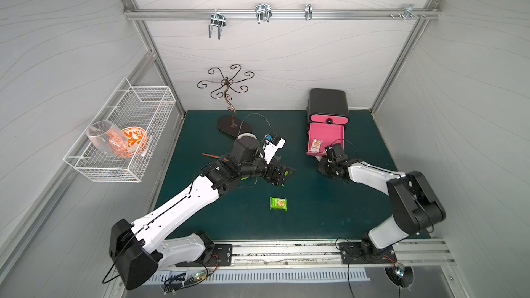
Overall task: Place the cookies into the drawer by color
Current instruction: Pick up the cookie at the center of the board.
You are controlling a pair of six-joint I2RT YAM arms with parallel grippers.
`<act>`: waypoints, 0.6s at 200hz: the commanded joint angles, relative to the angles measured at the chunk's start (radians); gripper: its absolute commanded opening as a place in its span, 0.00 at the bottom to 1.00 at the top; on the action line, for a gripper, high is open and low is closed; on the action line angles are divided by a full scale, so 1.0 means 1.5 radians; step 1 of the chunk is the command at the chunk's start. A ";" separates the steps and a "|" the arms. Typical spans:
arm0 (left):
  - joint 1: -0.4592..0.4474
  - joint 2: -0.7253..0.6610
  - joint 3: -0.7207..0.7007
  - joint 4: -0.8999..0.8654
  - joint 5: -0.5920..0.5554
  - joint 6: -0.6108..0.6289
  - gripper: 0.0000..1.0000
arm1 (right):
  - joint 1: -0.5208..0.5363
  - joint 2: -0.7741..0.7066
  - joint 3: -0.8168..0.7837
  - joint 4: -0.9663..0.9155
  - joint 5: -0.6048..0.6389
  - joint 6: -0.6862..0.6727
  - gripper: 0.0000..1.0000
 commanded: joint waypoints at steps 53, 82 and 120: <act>-0.002 -0.021 -0.002 0.001 -0.011 0.013 0.91 | 0.001 0.124 0.124 0.049 0.083 0.008 0.35; -0.001 -0.024 -0.001 -0.003 -0.015 0.023 0.91 | 0.006 0.133 0.135 0.023 0.117 0.017 0.41; -0.001 -0.026 -0.003 -0.006 -0.018 0.026 0.91 | 0.012 0.138 0.132 0.007 0.150 0.018 0.46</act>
